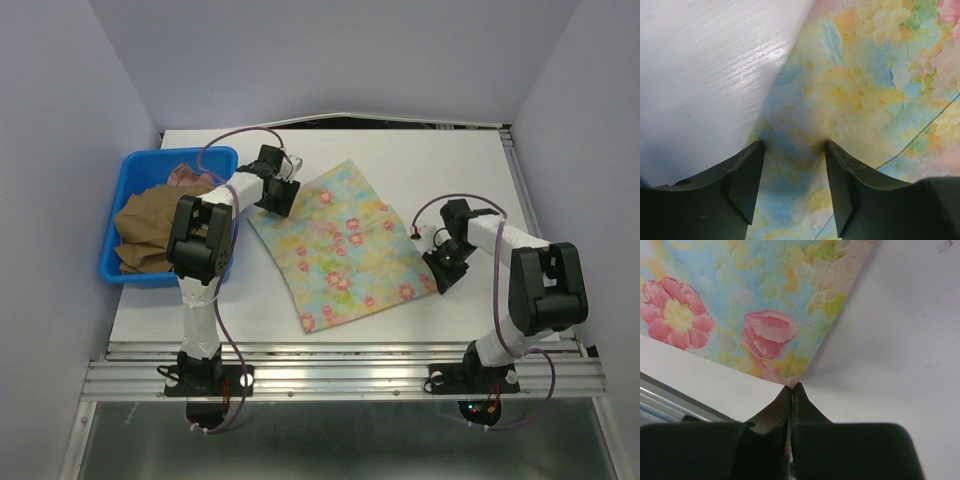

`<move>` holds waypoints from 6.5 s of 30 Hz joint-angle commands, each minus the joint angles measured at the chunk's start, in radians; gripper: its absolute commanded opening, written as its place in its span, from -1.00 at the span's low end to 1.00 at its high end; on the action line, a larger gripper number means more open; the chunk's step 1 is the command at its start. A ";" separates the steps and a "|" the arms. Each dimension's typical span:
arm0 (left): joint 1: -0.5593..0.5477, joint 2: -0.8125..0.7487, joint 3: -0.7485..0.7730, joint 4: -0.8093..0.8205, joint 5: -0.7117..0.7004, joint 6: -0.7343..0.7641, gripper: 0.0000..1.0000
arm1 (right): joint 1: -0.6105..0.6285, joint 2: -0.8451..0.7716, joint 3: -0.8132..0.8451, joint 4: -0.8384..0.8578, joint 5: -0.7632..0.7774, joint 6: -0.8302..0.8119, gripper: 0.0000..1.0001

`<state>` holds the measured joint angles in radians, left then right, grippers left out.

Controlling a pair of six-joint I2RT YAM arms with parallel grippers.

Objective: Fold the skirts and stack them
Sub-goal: Flatten the skirt out, then fold the skirt

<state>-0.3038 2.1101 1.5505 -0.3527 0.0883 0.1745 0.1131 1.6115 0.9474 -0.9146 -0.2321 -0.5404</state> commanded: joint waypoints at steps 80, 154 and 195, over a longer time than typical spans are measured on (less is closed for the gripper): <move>-0.081 0.057 0.416 -0.181 0.303 0.289 0.25 | -0.176 0.471 0.812 0.215 -0.375 -0.079 -0.07; -0.069 -0.378 -0.004 -0.056 0.261 0.499 -1.00 | -0.196 0.133 0.635 0.284 -0.423 -0.292 -0.99; -0.256 -0.679 -0.547 -0.025 0.057 0.574 -1.00 | -0.184 -0.311 0.009 0.140 -0.457 -0.501 -0.99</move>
<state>-0.5621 1.4673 1.0809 -0.3130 0.1635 0.6754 -0.0711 1.3418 1.0512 -0.7036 -0.6937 -0.9237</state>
